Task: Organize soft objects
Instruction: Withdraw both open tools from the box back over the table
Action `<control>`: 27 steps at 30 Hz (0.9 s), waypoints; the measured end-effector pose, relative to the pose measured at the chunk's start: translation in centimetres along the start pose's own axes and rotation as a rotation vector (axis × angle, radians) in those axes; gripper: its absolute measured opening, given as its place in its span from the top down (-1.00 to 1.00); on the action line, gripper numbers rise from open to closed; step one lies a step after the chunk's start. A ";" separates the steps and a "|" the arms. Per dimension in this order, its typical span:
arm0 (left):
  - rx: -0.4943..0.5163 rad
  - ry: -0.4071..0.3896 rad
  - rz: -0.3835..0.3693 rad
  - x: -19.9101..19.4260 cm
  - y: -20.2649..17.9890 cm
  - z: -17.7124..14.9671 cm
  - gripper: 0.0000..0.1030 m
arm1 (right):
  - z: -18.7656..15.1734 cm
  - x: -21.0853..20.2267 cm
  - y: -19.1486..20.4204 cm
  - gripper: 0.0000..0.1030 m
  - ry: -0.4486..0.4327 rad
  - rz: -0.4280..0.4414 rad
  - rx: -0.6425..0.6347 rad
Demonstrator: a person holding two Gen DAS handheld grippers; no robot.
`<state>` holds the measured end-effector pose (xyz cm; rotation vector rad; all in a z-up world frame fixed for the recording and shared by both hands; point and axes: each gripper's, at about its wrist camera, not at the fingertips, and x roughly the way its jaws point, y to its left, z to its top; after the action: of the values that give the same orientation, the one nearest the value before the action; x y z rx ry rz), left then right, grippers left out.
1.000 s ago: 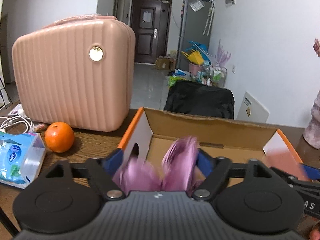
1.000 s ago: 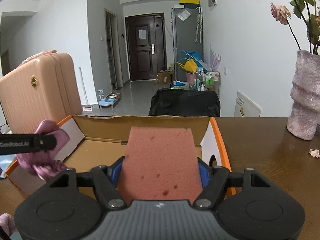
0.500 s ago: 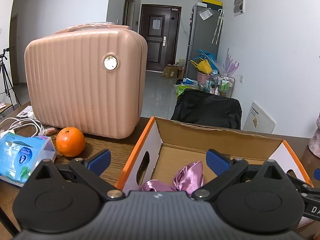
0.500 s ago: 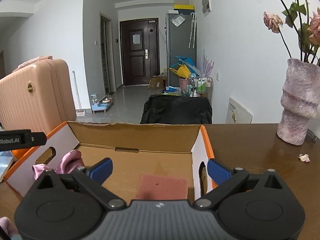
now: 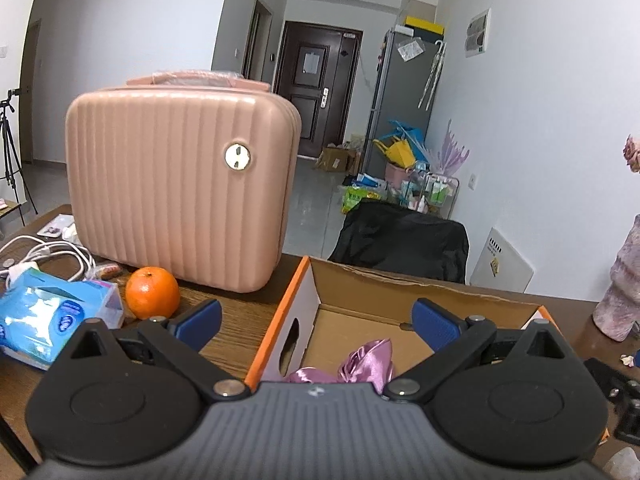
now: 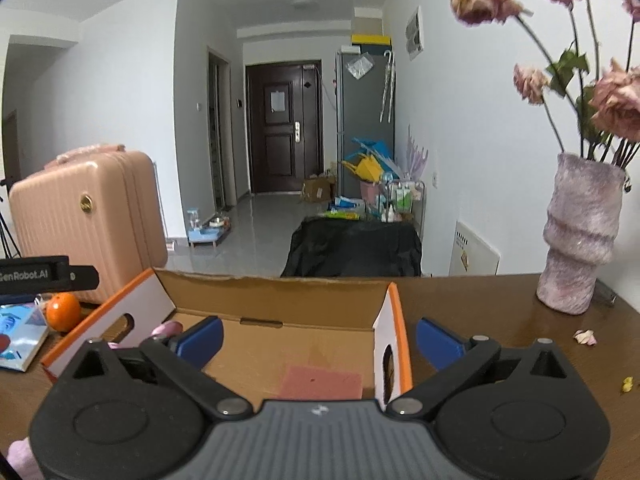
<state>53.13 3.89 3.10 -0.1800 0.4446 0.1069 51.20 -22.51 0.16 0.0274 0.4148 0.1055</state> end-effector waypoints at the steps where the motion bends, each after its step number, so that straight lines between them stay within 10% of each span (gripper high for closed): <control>1: 0.001 -0.006 0.002 -0.4 0.1 0.0 -1.00 | 0.1 -0.5 -0.1 -1.00 -0.009 0.002 0.000; 27: 0.044 -0.091 0.041 -11.1 2.5 -4.6 -1.00 | -3.9 -11.0 -2.9 -1.00 -0.120 -0.001 0.025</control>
<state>40.88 4.76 3.47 -0.1222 0.3601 0.1449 39.86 -26.52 0.86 0.0573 0.2965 0.0970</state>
